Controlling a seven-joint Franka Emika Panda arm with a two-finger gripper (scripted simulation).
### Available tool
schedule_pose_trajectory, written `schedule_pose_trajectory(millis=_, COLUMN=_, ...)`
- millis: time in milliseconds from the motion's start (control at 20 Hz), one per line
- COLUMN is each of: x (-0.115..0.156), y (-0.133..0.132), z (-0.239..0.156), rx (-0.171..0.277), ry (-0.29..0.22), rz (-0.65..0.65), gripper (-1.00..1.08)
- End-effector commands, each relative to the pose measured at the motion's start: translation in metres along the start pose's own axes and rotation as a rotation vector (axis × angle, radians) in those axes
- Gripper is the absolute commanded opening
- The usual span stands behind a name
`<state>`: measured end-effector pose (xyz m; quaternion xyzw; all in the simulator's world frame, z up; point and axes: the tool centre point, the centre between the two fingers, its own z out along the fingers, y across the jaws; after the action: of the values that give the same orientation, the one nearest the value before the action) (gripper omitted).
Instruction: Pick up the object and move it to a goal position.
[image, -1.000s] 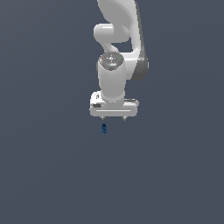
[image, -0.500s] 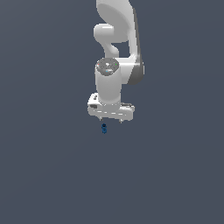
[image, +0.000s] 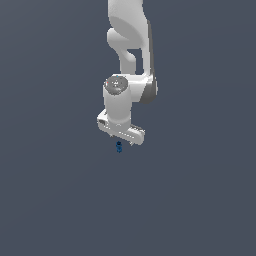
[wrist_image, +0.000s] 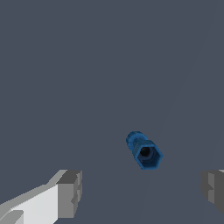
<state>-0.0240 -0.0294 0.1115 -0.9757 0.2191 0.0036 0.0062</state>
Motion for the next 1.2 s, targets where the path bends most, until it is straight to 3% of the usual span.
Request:
schedule_pose_trajectory(millis=0, x=0.0, y=0.006, z=0.006, rx=-0.003, ry=0.004, rz=0.055, gripper=1.0)
schedule_pose_trajectory(millis=400, x=0.001, y=0.016, z=0.018, rx=-0.009, ry=0.01, rz=0.148, gripper=1.0)
schedule_pose_trajectory(millis=800, x=0.0, y=0.017, z=0.023, rx=-0.01, ry=0.01, rz=0.151, gripper=1.0)
schedule_pose_trajectory(millis=1150, x=0.0, y=0.017, z=0.055, rx=-0.01, ry=0.01, rz=0.154, gripper=1.0)
